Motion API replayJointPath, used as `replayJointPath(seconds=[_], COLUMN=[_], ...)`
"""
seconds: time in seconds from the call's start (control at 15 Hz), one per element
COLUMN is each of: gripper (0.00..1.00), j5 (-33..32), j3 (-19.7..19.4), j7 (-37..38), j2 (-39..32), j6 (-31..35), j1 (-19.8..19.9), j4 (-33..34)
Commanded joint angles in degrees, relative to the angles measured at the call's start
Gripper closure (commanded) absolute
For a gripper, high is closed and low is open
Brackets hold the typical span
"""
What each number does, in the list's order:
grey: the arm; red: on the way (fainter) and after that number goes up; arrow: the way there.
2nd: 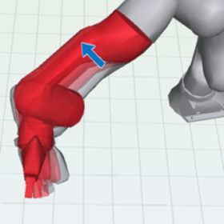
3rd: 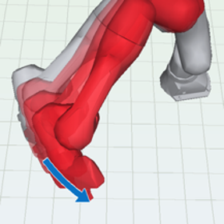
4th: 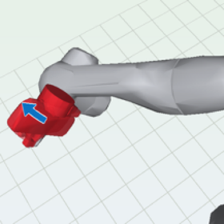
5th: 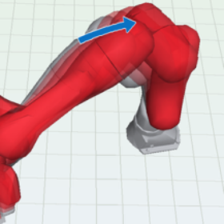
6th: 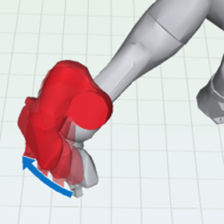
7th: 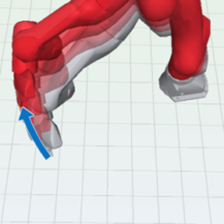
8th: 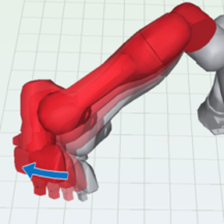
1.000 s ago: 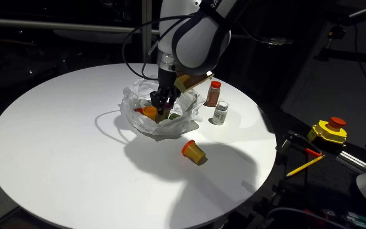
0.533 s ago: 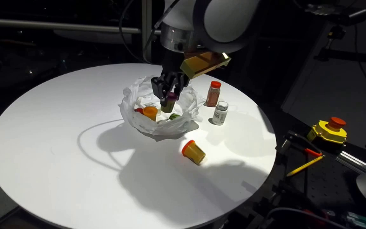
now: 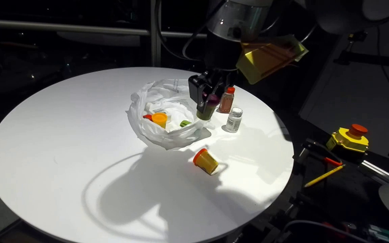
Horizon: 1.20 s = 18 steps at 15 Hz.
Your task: Pick up the objects from the plastic bag and put it on the table.
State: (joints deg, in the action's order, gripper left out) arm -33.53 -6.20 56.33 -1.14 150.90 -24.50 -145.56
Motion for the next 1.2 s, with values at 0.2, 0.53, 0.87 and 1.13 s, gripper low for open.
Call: replayJointPath(seconds=[0.2, 0.53, 0.87, 1.13], gripper=[0.72, 0.72, 0.72, 0.72], j5=[18.13, 31.43, 34.51, 33.45], j3=[1.60, 1.53, 1.58, 7.20], j7=[-24.09, -44.39, -53.01, -43.90], j2=[2.78, 1.07, 1.49, -11.28], j6=[4.33, 2.62, 1.44, 21.35], j1=[17.74, 24.33, 25.90, 20.81], j4=[-7.84, -6.01, -5.60, -8.98])
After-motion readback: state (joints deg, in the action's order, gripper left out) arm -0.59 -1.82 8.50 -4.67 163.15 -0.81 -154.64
